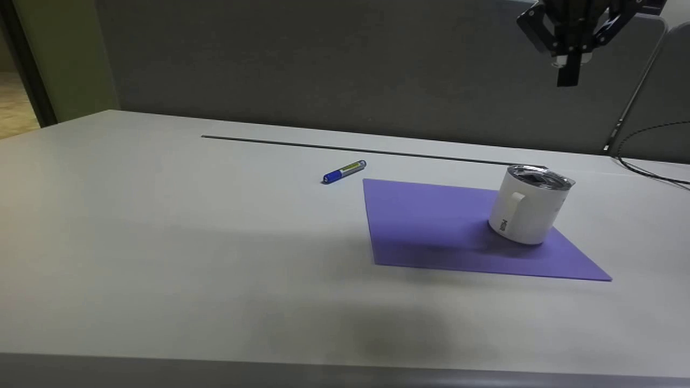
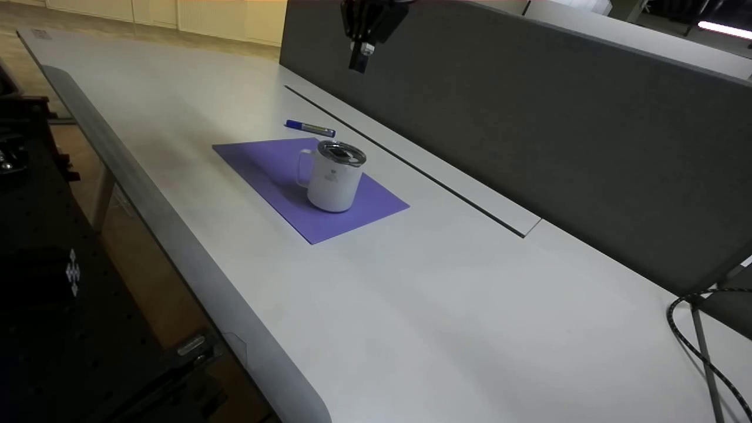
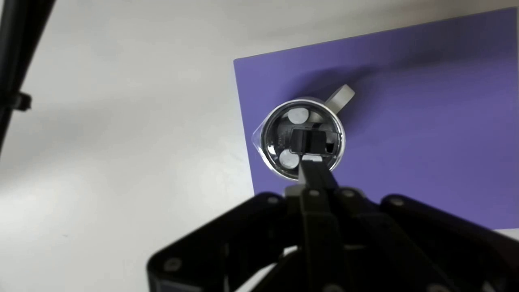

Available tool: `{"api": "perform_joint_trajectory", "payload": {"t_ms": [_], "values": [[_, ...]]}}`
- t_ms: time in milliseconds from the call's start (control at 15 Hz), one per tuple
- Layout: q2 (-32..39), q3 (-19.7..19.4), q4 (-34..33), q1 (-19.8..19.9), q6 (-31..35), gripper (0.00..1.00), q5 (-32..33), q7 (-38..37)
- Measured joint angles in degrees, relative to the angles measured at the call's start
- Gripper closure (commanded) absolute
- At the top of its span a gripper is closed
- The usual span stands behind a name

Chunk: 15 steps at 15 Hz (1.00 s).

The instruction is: Move the object in the cup

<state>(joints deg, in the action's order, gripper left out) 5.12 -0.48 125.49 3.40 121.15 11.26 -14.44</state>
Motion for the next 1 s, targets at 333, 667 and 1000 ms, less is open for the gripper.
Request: {"api": "perform_joint_trajectory", "payload": {"t_ms": [333,667,1000], "values": [[0.4,-1.4,0.7,0.2,1.2,1.0,0.0,0.0],[1.2,-4.7,2.9,1.5,4.7,1.0,-0.1,0.0],[2.8,-6.2,7.0,2.2,16.1,1.0,-0.2,0.0]]}}
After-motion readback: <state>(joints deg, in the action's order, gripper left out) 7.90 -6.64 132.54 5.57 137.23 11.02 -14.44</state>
